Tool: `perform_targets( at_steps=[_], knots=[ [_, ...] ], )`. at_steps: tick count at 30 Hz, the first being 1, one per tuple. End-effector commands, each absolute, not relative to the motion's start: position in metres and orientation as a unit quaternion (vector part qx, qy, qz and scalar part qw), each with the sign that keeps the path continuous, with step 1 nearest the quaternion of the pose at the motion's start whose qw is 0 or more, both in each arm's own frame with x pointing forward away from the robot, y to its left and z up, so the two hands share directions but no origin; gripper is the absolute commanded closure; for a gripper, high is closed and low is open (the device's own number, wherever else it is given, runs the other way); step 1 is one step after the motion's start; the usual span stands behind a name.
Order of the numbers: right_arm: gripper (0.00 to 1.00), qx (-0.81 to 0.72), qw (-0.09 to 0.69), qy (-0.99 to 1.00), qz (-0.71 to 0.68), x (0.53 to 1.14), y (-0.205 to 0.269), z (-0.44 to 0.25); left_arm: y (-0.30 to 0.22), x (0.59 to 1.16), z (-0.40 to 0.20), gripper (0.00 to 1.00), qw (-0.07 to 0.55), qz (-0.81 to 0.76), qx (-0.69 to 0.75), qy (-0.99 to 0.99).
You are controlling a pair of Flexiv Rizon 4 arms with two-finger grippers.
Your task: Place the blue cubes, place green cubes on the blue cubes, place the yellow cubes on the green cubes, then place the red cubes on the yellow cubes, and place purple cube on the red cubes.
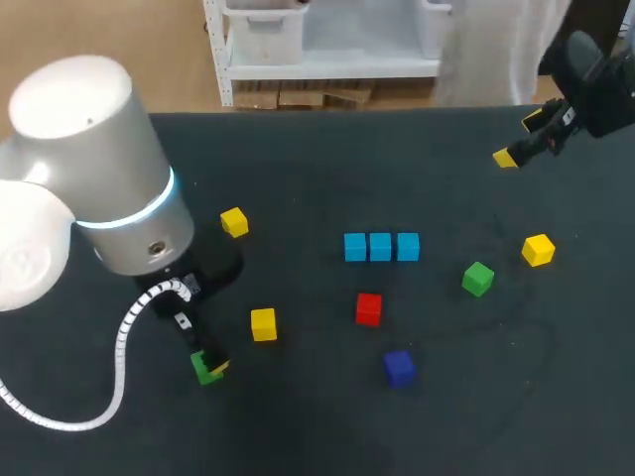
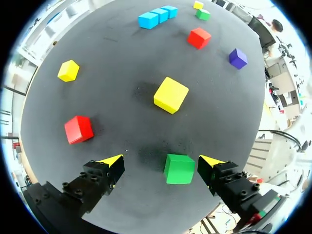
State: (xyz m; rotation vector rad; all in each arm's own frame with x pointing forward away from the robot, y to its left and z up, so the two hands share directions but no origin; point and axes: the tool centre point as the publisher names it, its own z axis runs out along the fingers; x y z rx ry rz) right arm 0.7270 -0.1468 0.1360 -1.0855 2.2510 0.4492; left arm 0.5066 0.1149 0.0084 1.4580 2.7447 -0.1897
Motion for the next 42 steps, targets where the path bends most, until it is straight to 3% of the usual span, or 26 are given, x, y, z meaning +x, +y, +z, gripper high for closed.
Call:
perform_targets(
  at_steps=[1,10,13,15,16,19,20,21,31,42],
  knots=[
    [0.00,-0.409,0.297,0.846,0.171,0.728,-0.147,0.135,0.116,0.510,0.005,0.00,-0.007,-0.072,0.482,0.873],
    [0.00,-0.409,0.297,0.846,0.171,0.728,-0.147,0.135,0.114,0.510,0.000,0.00,-0.024,-0.084,0.506,0.858],
    [0.00,-0.409,0.297,0.846,0.171,0.728,-0.147,0.135,0.114,0.510,-0.001,0.06,-0.030,-0.086,0.521,0.849],
    [0.00,-0.409,0.297,0.846,0.171,0.728,-0.147,0.135,0.114,0.510,-0.001,0.36,-0.034,-0.084,0.526,0.846],
    [0.00,-0.409,0.297,0.846,0.171,0.728,-0.147,0.135,0.114,0.510,-0.001,0.60,-0.037,-0.081,0.530,0.843],
    [0.00,-0.409,0.297,0.846,0.171,0.728,-0.147,0.135,0.115,0.509,-0.002,0.80,-0.048,-0.077,0.539,0.837],
    [0.00,-0.409,0.297,0.846,0.171,0.728,-0.147,0.135,0.115,0.509,-0.002,0.93,-0.048,-0.077,0.539,0.838],
    [0.00,-0.409,0.297,0.846,0.171,0.728,-0.147,0.135,0.116,0.509,-0.002,1.00,-0.049,-0.075,0.537,0.839],
    [0.00,-0.409,0.297,0.846,0.171,0.728,-0.147,0.135,0.120,0.529,0.027,1.00,-0.022,-0.038,0.550,0.834],
    [0.00,-0.409,0.297,0.846,0.171,0.728,-0.147,0.135,0.084,0.597,0.084,1.00,0.013,-0.019,0.624,0.781]
  ],
)
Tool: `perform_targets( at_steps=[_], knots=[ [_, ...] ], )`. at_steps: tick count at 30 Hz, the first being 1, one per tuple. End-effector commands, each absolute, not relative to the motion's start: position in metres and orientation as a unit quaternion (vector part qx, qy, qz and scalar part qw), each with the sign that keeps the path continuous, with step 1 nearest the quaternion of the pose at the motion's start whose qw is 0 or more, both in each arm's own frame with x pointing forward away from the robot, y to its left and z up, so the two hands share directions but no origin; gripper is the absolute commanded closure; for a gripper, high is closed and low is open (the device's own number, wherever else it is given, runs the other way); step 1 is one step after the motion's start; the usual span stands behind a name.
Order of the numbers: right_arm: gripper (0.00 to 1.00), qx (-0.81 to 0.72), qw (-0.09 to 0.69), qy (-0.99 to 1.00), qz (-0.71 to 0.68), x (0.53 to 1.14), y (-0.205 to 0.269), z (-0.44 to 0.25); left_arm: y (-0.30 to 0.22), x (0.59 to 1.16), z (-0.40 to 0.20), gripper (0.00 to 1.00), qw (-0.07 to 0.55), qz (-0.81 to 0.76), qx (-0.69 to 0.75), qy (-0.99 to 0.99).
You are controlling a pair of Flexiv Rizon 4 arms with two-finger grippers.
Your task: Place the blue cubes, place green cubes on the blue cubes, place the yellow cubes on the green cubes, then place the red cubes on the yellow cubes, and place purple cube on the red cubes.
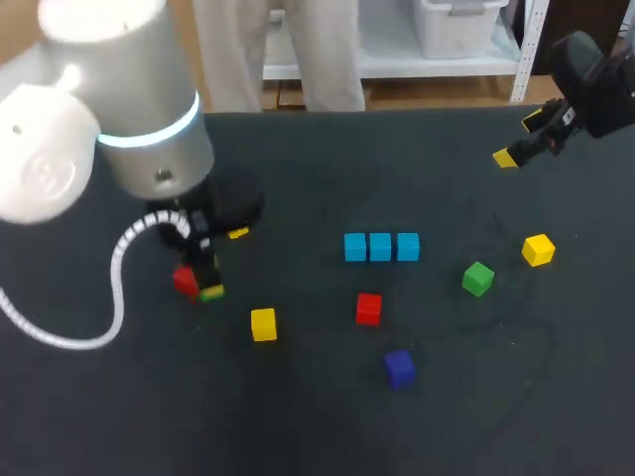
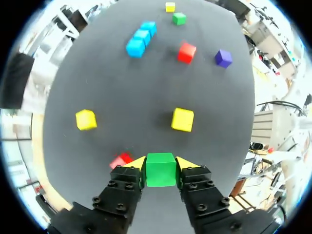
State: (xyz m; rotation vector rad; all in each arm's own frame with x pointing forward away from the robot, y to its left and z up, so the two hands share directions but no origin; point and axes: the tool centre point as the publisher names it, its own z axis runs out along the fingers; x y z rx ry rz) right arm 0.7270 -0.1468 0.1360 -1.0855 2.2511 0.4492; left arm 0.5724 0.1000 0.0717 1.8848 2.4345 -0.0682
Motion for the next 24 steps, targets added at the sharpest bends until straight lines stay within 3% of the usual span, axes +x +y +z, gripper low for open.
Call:
perform_targets(
  at_steps=[1,24],
  knots=[
    [0.00,-0.409,0.297,0.846,0.171,0.728,-0.147,0.135,0.079,0.602,0.087,1.00,0.015,-0.017,0.632,0.774],
    [0.00,-0.409,0.297,0.846,0.171,0.728,-0.147,0.135,-0.030,0.682,0.068,1.00,-0.044,-0.046,0.757,0.650]
  ],
)
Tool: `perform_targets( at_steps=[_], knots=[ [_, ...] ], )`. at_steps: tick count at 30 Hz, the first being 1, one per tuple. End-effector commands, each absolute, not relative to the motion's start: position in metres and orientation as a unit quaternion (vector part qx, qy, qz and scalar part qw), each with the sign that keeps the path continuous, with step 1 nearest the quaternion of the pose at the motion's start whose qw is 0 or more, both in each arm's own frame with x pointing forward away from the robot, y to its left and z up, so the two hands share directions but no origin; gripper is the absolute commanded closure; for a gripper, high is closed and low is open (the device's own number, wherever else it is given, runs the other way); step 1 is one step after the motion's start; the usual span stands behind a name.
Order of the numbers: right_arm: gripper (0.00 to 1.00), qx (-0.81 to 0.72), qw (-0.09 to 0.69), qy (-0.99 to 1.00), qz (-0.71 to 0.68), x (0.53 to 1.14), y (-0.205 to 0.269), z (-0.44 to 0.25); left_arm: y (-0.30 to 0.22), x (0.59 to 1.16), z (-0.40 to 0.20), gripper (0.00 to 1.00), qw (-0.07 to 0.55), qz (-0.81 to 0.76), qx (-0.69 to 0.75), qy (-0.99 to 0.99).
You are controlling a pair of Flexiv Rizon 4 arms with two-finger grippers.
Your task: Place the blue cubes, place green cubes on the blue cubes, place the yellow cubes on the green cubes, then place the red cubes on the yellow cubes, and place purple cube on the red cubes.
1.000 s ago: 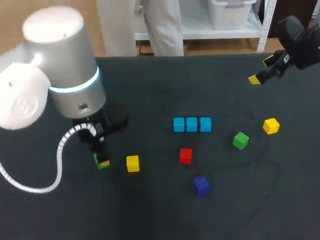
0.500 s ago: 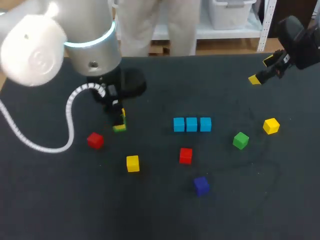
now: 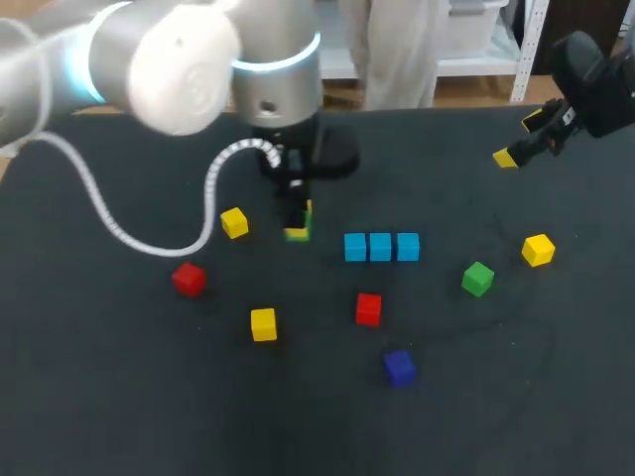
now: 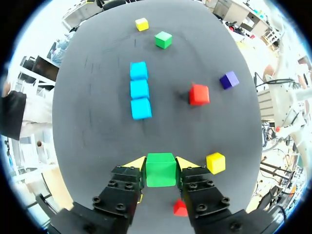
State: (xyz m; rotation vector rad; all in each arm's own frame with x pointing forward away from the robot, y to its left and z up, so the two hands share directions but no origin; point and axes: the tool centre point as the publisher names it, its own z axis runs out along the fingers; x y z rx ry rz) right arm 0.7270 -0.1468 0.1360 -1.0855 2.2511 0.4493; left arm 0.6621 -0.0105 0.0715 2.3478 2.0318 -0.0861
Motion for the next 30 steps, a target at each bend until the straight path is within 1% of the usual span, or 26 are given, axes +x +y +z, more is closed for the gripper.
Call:
perform_targets(
  at_steps=[1,11,23,30],
  knots=[
    [0.00,-0.409,0.297,0.846,0.171,0.728,-0.147,0.135,-0.033,0.684,0.067,1.00,-0.043,-0.049,0.757,0.650],
    [0.00,-0.409,0.297,0.846,0.171,0.728,-0.147,0.135,-0.063,0.700,0.053,1.00,-0.067,-0.062,0.747,0.659],
    [0.00,-0.409,0.297,0.846,0.171,0.728,-0.147,0.135,-0.088,0.686,0.064,1.00,-0.081,-0.092,0.715,0.688],
    [0.00,-0.409,0.297,0.846,0.171,0.728,-0.147,0.135,-0.092,0.685,0.057,1.00,-0.086,-0.094,0.716,0.686]
  ],
)
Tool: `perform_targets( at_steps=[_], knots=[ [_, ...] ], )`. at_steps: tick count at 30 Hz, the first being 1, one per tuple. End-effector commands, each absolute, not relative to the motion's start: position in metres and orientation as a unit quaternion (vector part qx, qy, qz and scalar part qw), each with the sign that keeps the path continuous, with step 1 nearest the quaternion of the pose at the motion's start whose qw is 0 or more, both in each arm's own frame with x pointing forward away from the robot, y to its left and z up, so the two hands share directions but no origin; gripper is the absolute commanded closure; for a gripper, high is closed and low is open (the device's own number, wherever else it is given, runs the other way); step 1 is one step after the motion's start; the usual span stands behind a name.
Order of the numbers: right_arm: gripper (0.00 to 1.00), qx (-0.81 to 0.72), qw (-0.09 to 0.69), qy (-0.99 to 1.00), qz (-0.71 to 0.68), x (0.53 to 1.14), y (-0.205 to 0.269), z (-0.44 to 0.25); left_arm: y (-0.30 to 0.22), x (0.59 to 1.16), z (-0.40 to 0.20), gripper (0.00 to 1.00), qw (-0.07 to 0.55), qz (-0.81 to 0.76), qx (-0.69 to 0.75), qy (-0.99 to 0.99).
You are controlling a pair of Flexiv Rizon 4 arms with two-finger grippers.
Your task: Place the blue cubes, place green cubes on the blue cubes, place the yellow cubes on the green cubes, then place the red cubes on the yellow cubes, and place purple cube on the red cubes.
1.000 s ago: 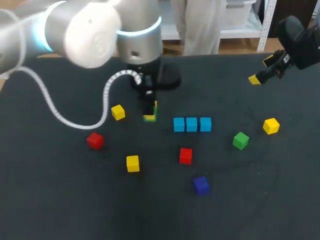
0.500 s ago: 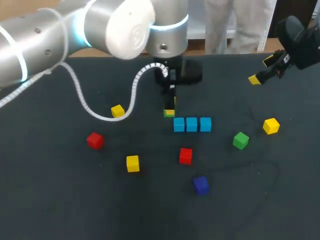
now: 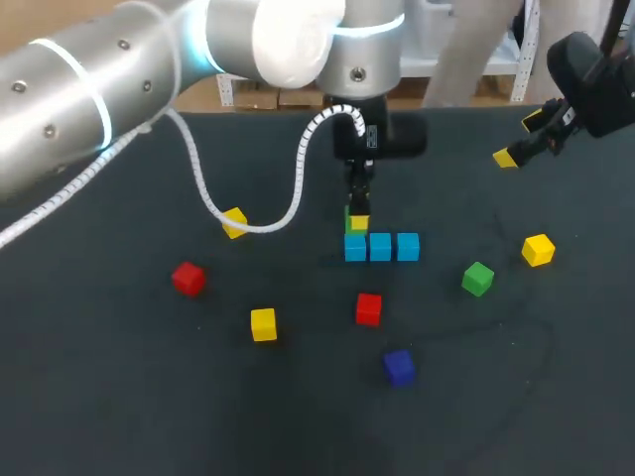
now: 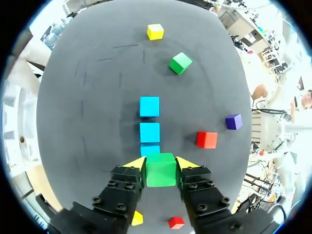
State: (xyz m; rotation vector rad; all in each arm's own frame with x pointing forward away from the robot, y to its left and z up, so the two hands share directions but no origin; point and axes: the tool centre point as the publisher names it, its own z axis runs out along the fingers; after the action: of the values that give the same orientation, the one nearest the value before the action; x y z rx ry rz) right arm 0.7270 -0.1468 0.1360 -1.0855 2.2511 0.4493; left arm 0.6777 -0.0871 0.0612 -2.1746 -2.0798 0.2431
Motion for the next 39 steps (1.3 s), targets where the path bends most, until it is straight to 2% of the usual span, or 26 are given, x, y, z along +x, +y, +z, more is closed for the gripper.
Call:
perform_targets(
  at_steps=[1,15,17,21,29,34,35,37,38,39],
  knots=[
    [0.00,-0.409,0.297,0.846,0.171,0.728,-0.147,0.135,-0.093,0.685,0.056,1.00,0.088,0.097,-0.716,-0.686],
    [0.00,-0.409,0.297,0.846,0.171,0.728,-0.147,0.135,-0.103,0.680,0.045,0.98,0.092,0.102,-0.717,-0.684],
    [0.00,-0.409,0.297,0.846,0.171,0.728,-0.147,0.135,-0.103,0.680,0.043,0.95,0.091,0.100,-0.717,-0.683],
    [0.00,-0.409,0.297,0.846,0.171,0.728,-0.147,0.135,-0.104,0.681,0.040,0.82,0.091,0.095,-0.717,-0.684],
    [0.00,-0.409,0.297,0.846,0.171,0.728,-0.147,0.135,-0.106,0.684,0.037,0.75,0.089,0.095,-0.716,-0.685],
    [0.00,-0.409,0.297,0.846,0.171,0.728,-0.147,0.135,-0.107,0.685,0.035,0.67,0.089,0.092,-0.717,-0.685],
    [0.00,-0.409,0.297,0.846,0.171,0.728,-0.147,0.135,-0.107,0.685,0.035,0.65,0.089,0.092,-0.717,-0.685],
    [0.00,-0.409,0.297,0.846,0.171,0.728,-0.147,0.135,-0.107,0.685,0.034,0.51,0.089,0.091,-0.717,-0.686],
    [0.00,-0.409,0.297,0.846,0.171,0.728,-0.147,0.135,-0.107,0.686,0.034,0.29,0.089,0.091,-0.717,-0.686],
    [0.00,-0.409,0.297,0.846,0.171,0.728,-0.147,0.135,-0.107,0.686,0.034,0.17,0.089,0.090,-0.716,-0.686]
  ],
)
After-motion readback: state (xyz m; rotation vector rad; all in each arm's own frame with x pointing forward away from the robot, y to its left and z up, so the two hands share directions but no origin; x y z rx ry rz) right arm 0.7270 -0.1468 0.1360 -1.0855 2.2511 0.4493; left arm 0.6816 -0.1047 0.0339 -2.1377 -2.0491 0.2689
